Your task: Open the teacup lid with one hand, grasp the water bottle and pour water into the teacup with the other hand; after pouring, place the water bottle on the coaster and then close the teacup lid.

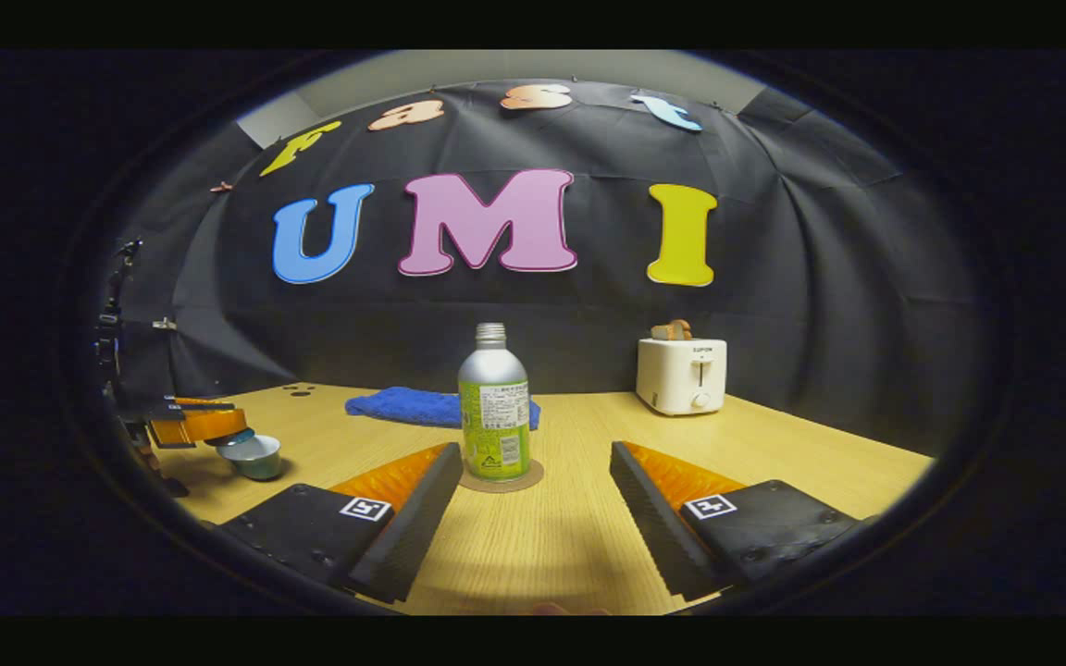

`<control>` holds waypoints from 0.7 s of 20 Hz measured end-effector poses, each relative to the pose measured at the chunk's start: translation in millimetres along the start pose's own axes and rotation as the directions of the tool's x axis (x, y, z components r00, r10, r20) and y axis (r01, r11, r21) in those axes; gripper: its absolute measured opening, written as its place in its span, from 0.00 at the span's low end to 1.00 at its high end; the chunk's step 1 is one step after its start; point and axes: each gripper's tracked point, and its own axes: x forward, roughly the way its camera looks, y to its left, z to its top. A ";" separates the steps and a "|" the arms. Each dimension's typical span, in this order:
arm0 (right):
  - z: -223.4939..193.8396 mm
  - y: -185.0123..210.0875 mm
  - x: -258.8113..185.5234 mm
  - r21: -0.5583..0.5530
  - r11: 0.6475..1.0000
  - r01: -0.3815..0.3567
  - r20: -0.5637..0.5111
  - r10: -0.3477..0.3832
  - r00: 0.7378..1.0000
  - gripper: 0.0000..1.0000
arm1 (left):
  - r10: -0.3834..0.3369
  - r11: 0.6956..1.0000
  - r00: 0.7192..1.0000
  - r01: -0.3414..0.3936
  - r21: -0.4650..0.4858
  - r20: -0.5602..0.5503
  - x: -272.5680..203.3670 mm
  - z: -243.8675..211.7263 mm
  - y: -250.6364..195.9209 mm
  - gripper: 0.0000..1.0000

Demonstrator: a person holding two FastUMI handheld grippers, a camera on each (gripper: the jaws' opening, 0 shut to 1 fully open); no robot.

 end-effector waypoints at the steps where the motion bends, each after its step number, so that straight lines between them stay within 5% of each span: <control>1: -0.2 0.6 1.6 -0.001 1.000 0.009 0.000 -0.009 1.000 0.99 | -0.004 1.000 1.000 0.005 0.014 -0.010 1.7 -1.0 -2.9 0.33; 14: -0.4 8.2 4.2 0.000 1.000 -0.006 0.000 0.006 1.000 0.99 | -0.019 0.998 0.996 0.024 0.059 -0.088 14.2 -10.2 -11.8 0.32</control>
